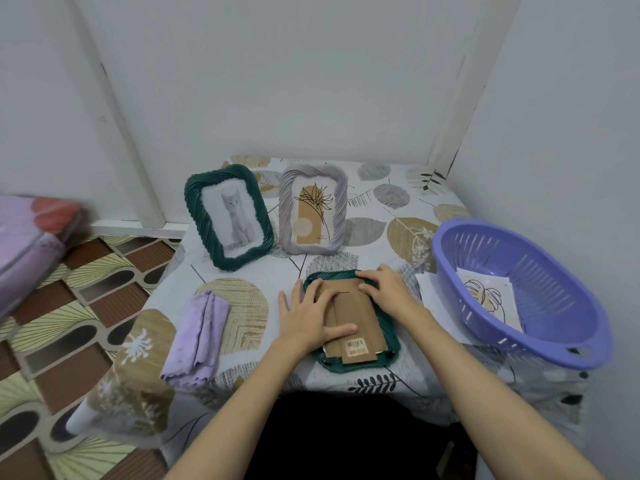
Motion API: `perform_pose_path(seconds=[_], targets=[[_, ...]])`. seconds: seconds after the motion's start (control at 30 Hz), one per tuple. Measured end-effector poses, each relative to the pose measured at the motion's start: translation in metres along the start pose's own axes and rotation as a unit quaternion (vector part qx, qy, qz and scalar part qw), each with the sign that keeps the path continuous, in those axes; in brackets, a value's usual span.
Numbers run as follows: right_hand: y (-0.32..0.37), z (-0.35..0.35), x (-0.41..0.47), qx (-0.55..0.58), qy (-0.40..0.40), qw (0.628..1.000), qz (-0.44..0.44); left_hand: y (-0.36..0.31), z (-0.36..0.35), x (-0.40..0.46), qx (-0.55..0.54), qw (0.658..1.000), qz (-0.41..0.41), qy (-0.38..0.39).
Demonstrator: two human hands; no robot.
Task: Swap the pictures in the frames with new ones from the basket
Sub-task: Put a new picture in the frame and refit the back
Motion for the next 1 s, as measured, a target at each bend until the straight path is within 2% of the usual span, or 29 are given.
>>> perform_pose_path(seconds=[0.23, 0.37, 0.63, 0.77, 1.0], targets=[[-0.004, -0.005, -0.007, 0.032, -0.039, 0.999, 0.020, 0.001, 0.000, 0.000, -0.006, 1.000, 0.001, 0.000], [-0.005, -0.005, -0.021, 0.113, -0.072, 0.991, -0.002, 0.001, -0.002, 0.000, -0.013, 1.000, -0.004, -0.011], [-0.010, -0.025, -0.030, 0.098, -0.116, 0.988, -0.005, 0.006, 0.004, 0.005, -0.008, 0.997, 0.001, -0.077], [-0.010, -0.026, -0.030, 0.098, -0.122, 0.988, -0.011, 0.016, 0.011, 0.011, -0.040, 0.986, 0.066, -0.149], [-0.010, -0.028, -0.033, 0.109, -0.129, 0.986, -0.011, 0.030, 0.014, 0.023, -0.021, 0.994, 0.069, -0.076]])
Point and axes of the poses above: each hand's wrist, its own x-axis towards the middle knuckle, its own z-axis out of the back of the hand, y = z × x, the point moved 1 cm from there along x, towards the middle knuckle, and after that the axes turned 2 degrees about -z, right-handed, at the moved point
